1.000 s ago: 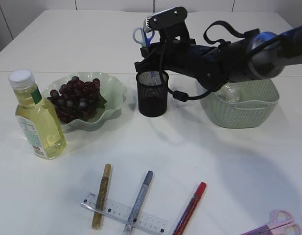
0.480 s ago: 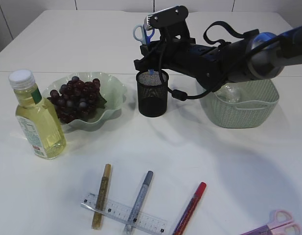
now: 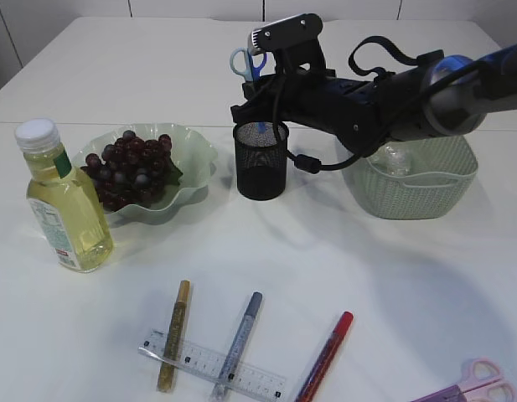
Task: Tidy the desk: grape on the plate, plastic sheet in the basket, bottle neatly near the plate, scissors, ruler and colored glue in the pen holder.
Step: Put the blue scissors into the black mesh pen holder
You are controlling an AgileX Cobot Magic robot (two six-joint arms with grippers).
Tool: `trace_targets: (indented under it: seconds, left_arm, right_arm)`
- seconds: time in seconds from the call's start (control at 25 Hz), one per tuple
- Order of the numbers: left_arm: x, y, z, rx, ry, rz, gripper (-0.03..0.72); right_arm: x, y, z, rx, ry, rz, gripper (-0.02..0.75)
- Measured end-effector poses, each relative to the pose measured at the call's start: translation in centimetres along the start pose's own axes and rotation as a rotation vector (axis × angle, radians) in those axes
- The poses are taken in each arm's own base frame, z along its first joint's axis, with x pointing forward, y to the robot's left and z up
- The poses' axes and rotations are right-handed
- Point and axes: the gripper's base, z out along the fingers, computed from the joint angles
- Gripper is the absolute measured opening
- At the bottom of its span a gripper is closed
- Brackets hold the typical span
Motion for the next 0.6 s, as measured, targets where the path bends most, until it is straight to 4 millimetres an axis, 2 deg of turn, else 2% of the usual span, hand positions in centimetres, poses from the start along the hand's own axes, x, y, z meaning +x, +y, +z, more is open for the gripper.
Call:
trace_targets:
  seconds: [0.36,0.6]
  left_arm:
    - [0.01,-0.05,0.00,0.005,0.001,-0.004,0.363]
    - [0.01,-0.05,0.00,0.005,0.001,-0.004,0.363]
  right_arm:
    - [0.18,-0.01,0.00,0.002,0.020,0.004,0.213]
    - [0.27,-0.01,0.00,0.002,0.030,0.004,0.276]
